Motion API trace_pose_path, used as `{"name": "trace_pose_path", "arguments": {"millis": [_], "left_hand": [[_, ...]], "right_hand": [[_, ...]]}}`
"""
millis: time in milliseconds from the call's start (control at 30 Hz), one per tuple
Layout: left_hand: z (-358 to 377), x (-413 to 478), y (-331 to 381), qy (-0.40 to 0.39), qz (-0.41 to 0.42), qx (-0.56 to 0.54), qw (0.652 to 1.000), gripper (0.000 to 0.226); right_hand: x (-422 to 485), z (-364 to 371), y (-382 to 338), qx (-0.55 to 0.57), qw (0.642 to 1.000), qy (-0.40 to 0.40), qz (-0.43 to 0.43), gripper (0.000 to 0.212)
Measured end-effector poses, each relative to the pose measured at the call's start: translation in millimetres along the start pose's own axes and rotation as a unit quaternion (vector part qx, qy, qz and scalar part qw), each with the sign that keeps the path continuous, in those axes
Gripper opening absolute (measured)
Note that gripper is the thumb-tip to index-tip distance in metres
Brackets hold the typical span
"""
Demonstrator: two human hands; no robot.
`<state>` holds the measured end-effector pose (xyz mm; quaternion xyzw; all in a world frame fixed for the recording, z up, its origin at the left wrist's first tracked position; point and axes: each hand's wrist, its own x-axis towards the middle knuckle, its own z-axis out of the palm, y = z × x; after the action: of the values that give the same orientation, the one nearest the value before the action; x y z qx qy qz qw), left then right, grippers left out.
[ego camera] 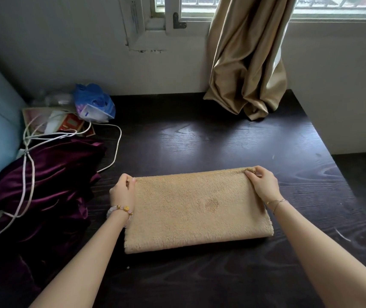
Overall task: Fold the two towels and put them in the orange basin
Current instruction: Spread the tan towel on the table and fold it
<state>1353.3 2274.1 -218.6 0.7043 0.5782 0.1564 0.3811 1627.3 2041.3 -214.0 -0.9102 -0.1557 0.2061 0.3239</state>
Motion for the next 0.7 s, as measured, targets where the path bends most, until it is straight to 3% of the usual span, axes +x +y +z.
{"name": "trace_pose_path", "arguments": {"millis": [233, 433, 533, 600, 700], "left_hand": [[5, -1, 3, 0.017, -0.012, 0.031, 0.999, 0.021], [7, 2, 5, 0.023, -0.043, 0.089, 0.995, 0.013], [8, -5, 5, 0.067, -0.023, 0.035, 0.997, 0.014], [5, -11, 7, 0.099, -0.023, -0.008, 0.995, 0.019], [-2, -25, 6, 0.136, 0.036, 0.051, 0.989, 0.024]], "right_hand": [[1, 1, -8, -0.039, 0.999, 0.007, 0.028, 0.019], [1, 4, -9, -0.06, 0.996, 0.012, 0.062, 0.035], [-1, 7, -12, -0.103, 0.992, 0.019, 0.068, 0.039], [-6, 7, -17, -0.101, 0.992, 0.048, 0.058, 0.041], [-22, 10, -20, -0.08, 0.987, 0.14, -0.018, 0.035]]}}
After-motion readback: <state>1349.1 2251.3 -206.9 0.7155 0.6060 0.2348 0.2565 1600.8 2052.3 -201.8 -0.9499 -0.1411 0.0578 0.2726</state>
